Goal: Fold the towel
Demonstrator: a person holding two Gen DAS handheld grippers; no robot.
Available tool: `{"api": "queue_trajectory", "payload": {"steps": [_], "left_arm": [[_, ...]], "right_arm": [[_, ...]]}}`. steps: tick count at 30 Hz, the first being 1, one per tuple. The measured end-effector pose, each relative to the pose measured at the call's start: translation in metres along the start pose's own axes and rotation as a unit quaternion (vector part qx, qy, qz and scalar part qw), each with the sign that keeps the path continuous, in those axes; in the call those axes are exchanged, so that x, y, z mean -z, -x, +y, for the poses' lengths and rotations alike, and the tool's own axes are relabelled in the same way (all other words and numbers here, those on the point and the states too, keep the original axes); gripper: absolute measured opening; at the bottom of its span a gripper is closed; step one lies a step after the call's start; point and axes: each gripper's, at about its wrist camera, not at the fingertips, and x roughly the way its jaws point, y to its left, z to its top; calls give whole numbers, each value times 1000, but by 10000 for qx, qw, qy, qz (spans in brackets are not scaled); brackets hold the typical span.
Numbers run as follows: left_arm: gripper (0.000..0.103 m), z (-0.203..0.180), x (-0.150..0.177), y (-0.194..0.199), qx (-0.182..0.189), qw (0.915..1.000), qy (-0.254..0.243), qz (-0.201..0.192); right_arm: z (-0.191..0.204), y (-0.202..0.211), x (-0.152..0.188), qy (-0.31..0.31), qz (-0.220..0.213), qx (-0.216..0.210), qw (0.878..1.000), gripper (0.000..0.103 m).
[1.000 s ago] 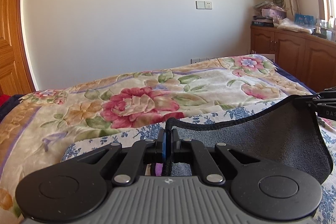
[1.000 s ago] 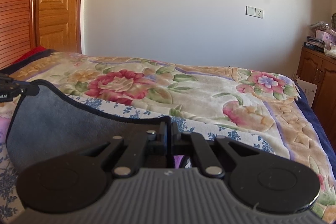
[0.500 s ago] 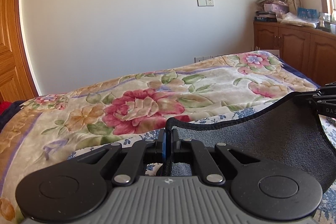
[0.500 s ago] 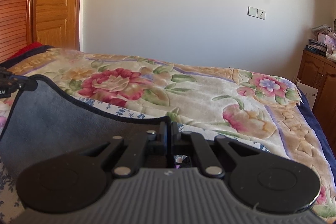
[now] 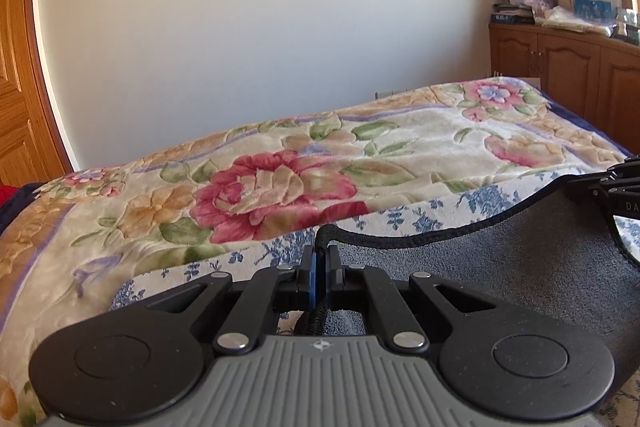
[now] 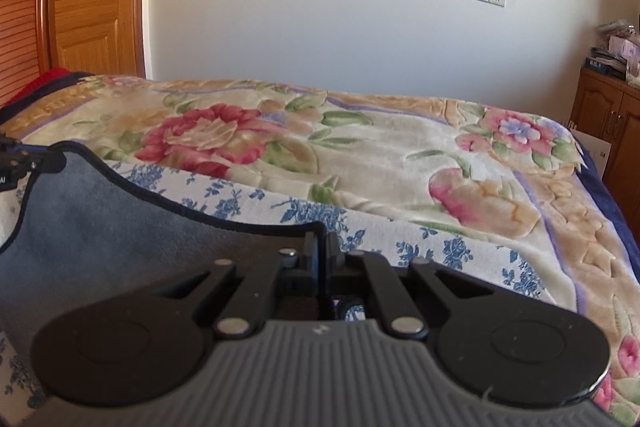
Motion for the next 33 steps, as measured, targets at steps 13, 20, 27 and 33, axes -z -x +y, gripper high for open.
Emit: {"api": "queue_trajectory", "payload": {"steps": [13,20,27,33], "left_arm": [[6,-3,17,-27,-61,9993,-205,319],[28,-2,19,-33,-138,9988,-200,422],[58,-2,19,-28,-178,9992,-156,322],[73,-2,18,-15,-116,9996,-35,261]], "right_arm": [[-2,-20,12,-50,431,-17,9991,4],[-4,-25,17,-10,542,36,9985,5],[-9,-22,17,-148,543,131,9983,32],[-9,-9,16,-259,435,120,9986,52]]}}
